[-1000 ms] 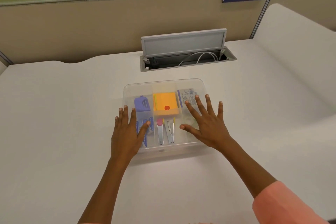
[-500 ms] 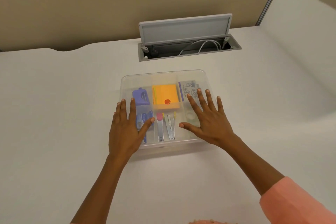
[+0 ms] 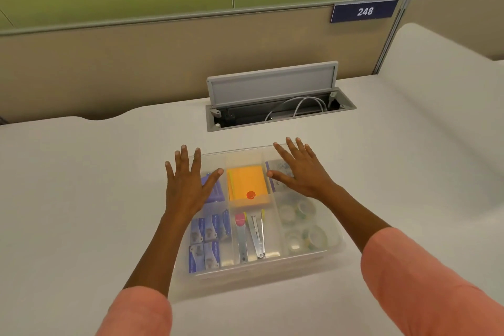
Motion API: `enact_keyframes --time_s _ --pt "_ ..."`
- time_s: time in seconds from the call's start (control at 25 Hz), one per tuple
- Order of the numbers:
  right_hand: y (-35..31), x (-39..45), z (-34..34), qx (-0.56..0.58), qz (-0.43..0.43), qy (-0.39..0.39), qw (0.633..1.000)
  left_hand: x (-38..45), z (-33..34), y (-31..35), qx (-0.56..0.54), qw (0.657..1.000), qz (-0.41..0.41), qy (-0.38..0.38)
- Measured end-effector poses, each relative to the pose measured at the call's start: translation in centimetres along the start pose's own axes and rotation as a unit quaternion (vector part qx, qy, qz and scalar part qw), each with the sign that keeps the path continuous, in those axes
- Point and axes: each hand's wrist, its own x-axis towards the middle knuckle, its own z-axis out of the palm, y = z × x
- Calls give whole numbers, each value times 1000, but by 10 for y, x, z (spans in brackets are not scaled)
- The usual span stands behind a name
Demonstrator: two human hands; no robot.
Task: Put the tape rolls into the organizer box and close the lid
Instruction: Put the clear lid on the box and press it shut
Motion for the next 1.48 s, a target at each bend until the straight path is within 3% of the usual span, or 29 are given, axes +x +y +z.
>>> enact_keyframes --time_s 0.24,0.8,1.0,1.2,1.48 --pt "4 6 10 -39 -21 2 999 4 11 -7 -61 997 -32 -45" --pt "4 15 10 -28 0 28 999 6 13 -8 -89 995 -25 -42" --pt "3 -2 -3 139 28 90 986 -10 -1 -14 -185 980 -52 45" --pt "4 -39 11 116 95 16 989 -49 13 -14 -135 989 -53 -26" --pt "6 -45 18 79 83 27 993 -57 18 -6 -63 995 -72 -19"
